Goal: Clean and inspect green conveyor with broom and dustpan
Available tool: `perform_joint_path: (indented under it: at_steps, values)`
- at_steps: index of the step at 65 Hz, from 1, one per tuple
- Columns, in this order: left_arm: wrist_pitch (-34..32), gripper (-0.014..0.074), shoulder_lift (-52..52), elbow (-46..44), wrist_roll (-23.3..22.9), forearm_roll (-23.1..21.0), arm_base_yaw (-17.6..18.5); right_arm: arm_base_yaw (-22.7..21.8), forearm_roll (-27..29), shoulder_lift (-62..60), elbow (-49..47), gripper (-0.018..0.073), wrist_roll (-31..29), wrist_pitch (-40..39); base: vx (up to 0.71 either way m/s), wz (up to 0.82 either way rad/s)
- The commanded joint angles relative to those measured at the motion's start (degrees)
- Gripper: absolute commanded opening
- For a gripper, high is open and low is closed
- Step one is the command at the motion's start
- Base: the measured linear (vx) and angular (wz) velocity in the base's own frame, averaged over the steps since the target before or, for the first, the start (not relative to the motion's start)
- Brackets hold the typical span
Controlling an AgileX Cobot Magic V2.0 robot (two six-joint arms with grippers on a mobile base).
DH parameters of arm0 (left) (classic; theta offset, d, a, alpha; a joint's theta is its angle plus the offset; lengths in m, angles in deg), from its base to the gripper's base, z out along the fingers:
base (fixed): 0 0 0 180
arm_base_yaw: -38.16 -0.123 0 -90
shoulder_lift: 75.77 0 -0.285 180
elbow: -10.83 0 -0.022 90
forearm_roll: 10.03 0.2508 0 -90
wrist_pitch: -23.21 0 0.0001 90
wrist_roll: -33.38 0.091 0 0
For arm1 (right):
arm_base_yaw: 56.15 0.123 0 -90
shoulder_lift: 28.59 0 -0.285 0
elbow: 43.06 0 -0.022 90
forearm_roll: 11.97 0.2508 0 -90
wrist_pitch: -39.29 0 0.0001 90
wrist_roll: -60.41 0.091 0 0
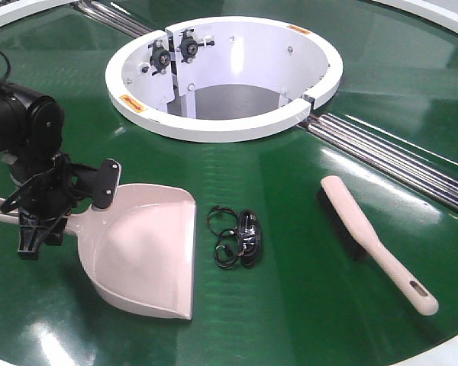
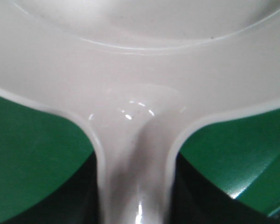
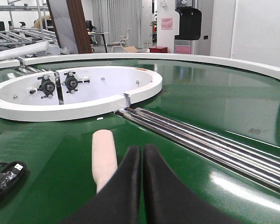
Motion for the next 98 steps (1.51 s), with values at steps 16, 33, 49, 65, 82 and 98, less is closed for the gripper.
perform_joint_path:
  at_steps: [16, 33, 49, 65, 82, 98]
  values:
    - [-0.4, -0.0007, 2.4, -1.6, -3.7, 2.1, 0.4, -0.1, -0.3, -0.6, 0.2, -0.0008, -0.7, -4.1, 0.00, 0.00]
    - [-0.5, -0.0007, 2.2, -1.6, -3.7, 3.1, 0.4, -0.1, -0.3, -0.6, 0.2, -0.0008, -0.7, -4.1, 0.00, 0.00]
    - [-0.8, -0.0007, 2.1, -1.6, -3.7, 3.1, 0.4, -0.1, -0.3, -0.6, 0.2, -0.0008, -0.7, -4.1, 0.00, 0.00]
    - [-2.5, -0.0007, 2.1, -1.6, -3.7, 2.9, 0.4, -0.1, -0.3, -0.6, 0.2, -0.0008, -0.7, -4.1, 0.00, 0.00]
    - [-1.9, -0.0007, 2.2, -1.6, -3.7, 2.8, 0.4, -0.1, -0.3, -0.6, 0.2, -0.0008, -0.7, -4.1, 0.00, 0.00]
    - [-1.2, -0.0006, 2.2, -1.6, -3.7, 2.8, 0.4, -0.1, -0.3, -0.6, 0.2, -0.0008, -0.7, -4.1, 0.00, 0.00]
